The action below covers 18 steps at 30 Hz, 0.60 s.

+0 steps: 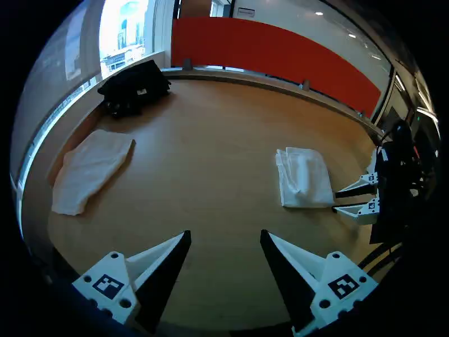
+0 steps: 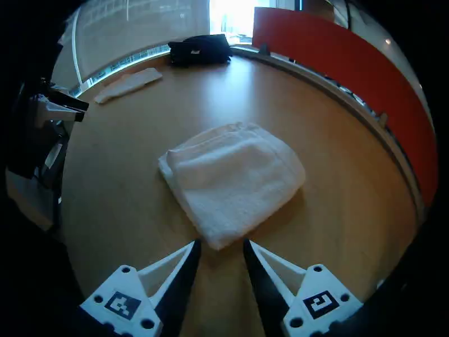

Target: Fold towel

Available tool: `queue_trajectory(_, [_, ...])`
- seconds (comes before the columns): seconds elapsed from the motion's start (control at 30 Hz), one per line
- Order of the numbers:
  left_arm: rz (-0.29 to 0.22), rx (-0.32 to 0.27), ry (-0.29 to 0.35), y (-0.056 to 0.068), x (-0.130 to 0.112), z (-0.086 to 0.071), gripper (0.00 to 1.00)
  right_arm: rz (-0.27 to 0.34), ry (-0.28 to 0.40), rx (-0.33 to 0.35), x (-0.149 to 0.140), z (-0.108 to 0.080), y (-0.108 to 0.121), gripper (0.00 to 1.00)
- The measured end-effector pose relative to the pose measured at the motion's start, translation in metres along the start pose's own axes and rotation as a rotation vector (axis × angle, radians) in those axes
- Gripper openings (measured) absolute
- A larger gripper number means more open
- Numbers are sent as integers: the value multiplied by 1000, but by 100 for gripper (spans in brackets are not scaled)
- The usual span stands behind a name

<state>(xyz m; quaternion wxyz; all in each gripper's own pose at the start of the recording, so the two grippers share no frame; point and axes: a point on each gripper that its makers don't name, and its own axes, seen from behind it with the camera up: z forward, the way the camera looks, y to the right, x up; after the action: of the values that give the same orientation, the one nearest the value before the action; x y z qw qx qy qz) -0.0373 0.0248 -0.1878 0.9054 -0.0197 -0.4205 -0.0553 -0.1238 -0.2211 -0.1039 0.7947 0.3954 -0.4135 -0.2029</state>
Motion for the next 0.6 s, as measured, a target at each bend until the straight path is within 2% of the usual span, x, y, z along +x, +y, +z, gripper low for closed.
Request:
queue_trajectory(0.3, [-6, -4, -3, 1, -1, 1, 92, 14, 1, 4, -2, 4, -1, 39])
queue_trajectory(0.47, [-5, -6, -2, 1, -1, 0, 92, 18, 1, 1, -3, 6, -1, 26])
queue_trajectory(0.6, [-6, -6, -2, 1, -1, 0, 91, 17, 6, 3, -3, 7, -2, 11])
